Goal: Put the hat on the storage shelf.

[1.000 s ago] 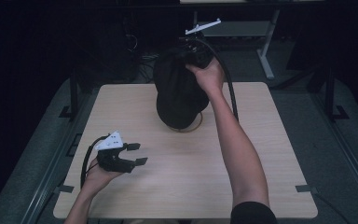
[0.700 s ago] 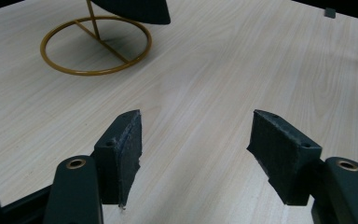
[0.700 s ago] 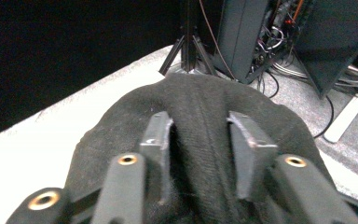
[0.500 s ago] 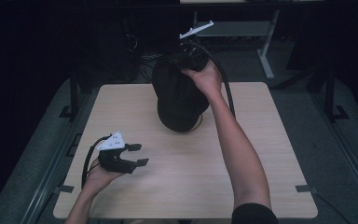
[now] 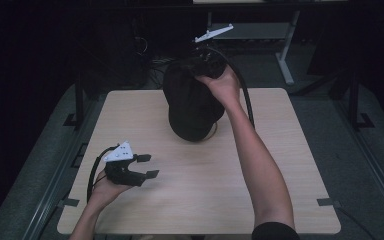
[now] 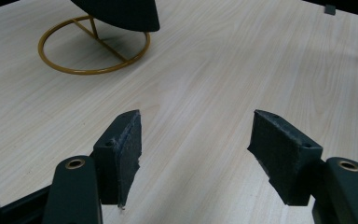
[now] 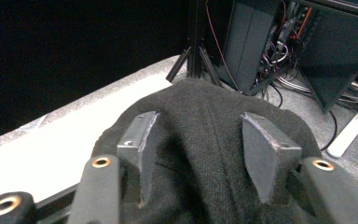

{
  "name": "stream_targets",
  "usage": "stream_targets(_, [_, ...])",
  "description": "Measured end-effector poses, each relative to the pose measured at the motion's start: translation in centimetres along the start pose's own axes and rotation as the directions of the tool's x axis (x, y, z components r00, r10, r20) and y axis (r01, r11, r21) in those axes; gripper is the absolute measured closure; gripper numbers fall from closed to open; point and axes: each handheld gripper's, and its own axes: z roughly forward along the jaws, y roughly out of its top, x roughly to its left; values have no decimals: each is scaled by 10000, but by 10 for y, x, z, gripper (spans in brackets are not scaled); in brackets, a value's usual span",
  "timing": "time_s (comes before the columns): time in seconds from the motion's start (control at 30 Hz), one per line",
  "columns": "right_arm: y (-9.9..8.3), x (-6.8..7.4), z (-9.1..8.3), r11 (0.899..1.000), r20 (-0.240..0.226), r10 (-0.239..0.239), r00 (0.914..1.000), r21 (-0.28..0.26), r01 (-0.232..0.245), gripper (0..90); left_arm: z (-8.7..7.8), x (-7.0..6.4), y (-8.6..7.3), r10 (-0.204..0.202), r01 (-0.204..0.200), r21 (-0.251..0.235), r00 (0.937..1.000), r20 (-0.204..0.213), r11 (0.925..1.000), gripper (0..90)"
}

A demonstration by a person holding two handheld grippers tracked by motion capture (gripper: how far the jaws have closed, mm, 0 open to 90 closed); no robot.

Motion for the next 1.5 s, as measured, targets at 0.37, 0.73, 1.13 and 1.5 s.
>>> stream_targets(0.37, [-8,-7,-17,9991,-182,268,9995,-329,-274,433,-1,1,0,12,-12,-16,9999,-144,10000,327])
stream_targets(0.73, [-24,-11,-36,9965,-449,617,9971,-541,-641,411,0,1,0,46,-44,87,9997,-223,10000,323])
stream_targets(1.13, [-43,-16,-56,9946,-481,834,9954,-577,-861,391,-1,2,0,160,-149,294,9992,-379,9995,320])
stream_targets(1.5, [-61,-18,-69,9918,-569,1105,9922,-585,-1138,358,-2,4,-1,154,-135,364,9985,-521,9992,314])
